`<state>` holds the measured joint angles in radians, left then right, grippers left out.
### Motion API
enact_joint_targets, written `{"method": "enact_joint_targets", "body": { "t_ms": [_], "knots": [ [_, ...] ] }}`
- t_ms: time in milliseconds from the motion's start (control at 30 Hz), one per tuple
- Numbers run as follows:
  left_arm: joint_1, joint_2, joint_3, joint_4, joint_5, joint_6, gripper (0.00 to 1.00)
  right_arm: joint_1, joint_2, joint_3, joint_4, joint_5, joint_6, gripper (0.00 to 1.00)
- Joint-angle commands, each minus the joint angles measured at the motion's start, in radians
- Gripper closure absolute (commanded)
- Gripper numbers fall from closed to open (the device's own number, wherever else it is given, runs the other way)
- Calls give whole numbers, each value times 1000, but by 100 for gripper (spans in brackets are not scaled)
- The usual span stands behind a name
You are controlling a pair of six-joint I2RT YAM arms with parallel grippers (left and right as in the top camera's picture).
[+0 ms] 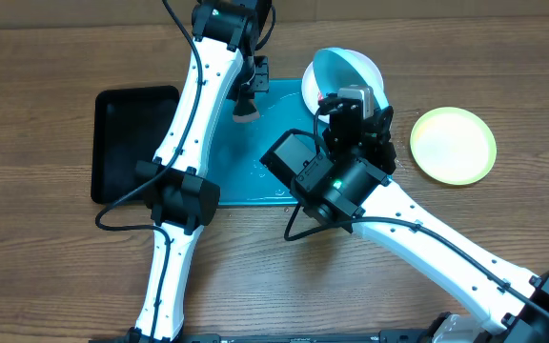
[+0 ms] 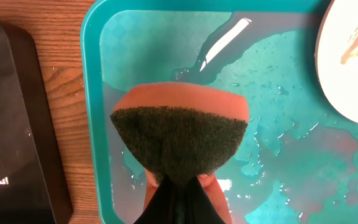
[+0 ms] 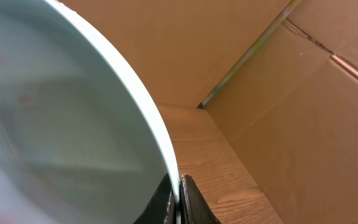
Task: Clean dirty plates on tray and stack at the side
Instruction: 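Lift the light blue plate with the right gripper onto the yellow plate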
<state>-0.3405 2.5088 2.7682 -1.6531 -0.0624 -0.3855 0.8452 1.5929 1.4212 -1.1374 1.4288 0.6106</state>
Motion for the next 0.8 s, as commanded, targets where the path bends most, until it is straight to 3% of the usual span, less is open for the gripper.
{"method": "enact_joint_targets", "body": {
  "t_ms": [0, 233, 367, 533, 767],
  "knots": [
    [-7, -8, 0, 2, 11, -3, 96, 12, -23, 26, 5, 58, 23, 96],
    [-6, -8, 0, 2, 11, -3, 96, 8, -23, 26, -34, -199, 26, 96],
    [-7, -8, 0, 7, 11, -3, 96, -49, -23, 4, -31, -460, 153, 96],
    [-7, -8, 0, 12, 10, -3, 96, -196, -23, -35, 18, -709, 135, 96],
    [-7, -8, 0, 12, 10, -3, 96, -521, -23, -35, 90, -1122, -63, 96]
  ]
}}
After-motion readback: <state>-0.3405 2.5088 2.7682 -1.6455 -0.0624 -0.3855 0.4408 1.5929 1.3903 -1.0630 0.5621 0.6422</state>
